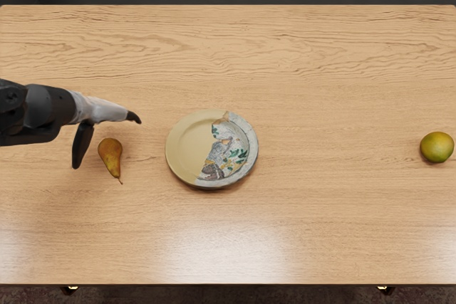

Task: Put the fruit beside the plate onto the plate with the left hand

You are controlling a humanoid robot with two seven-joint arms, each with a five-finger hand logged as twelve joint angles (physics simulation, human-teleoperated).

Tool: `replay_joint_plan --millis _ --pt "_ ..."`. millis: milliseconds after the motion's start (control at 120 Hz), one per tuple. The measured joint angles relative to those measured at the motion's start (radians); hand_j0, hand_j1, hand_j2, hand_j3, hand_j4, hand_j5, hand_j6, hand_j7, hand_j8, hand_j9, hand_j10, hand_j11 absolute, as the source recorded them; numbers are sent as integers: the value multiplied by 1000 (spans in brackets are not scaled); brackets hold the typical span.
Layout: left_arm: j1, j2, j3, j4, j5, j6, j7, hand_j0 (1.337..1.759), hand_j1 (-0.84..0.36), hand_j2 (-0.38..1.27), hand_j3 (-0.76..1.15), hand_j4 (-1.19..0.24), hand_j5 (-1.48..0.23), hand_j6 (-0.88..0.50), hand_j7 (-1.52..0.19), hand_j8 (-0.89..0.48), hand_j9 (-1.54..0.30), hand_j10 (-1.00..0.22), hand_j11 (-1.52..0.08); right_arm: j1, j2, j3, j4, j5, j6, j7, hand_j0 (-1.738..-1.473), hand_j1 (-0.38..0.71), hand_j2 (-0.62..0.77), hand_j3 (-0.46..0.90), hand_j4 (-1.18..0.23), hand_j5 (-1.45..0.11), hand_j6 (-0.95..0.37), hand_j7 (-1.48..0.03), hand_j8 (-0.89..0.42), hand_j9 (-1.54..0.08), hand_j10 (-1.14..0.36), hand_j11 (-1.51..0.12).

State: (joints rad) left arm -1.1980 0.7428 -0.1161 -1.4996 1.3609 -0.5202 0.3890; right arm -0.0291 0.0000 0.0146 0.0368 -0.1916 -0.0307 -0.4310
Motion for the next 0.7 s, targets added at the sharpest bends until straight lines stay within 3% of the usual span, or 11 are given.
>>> replay_joint_plan --millis 700 --pt "21 -6 77 -21 84 147 -15 1658 72 49 0 -237 -303 -238 -303 -238 -303 -236 -303 0 0 0 0 0 0 0 -1658 -349 1 0 -1 0 -1 0 -1 0 -1 0"
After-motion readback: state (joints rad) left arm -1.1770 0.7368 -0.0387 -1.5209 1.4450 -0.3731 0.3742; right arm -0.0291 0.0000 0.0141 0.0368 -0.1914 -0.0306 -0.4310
